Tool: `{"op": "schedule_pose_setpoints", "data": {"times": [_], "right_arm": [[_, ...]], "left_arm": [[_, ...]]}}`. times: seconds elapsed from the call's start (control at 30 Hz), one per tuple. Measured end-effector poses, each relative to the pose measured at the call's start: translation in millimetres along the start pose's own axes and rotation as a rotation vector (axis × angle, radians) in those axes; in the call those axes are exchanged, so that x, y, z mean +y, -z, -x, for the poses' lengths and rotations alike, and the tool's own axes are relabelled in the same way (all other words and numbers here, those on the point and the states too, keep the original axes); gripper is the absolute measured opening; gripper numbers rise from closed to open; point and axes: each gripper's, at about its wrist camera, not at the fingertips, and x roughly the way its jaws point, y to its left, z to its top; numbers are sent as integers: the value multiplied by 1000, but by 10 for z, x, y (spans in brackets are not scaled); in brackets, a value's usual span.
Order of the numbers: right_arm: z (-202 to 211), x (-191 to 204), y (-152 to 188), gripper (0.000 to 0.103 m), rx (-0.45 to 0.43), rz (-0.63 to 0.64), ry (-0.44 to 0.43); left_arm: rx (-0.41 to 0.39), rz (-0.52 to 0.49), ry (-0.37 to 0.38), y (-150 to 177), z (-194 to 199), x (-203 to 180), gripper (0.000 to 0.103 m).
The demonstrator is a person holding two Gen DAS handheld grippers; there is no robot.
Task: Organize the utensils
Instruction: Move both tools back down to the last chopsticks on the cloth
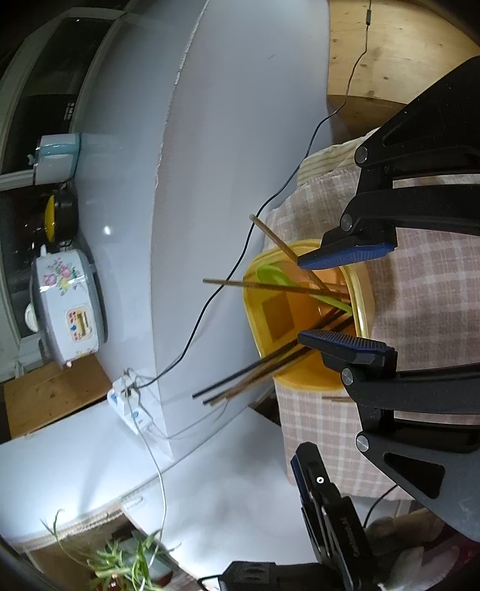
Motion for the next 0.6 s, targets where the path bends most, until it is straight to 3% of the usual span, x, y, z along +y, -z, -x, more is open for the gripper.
{"op": "schedule_pose_setpoints", "data": {"times": [0.3,0.6], "right_arm": [[227,248,173,32,-26,68,-45],[82,505,430,32,48,146,-100]], "left_arm": [[-19,50,-31,172,244,290,33],[54,161,-84,571,262,861,33]]}}
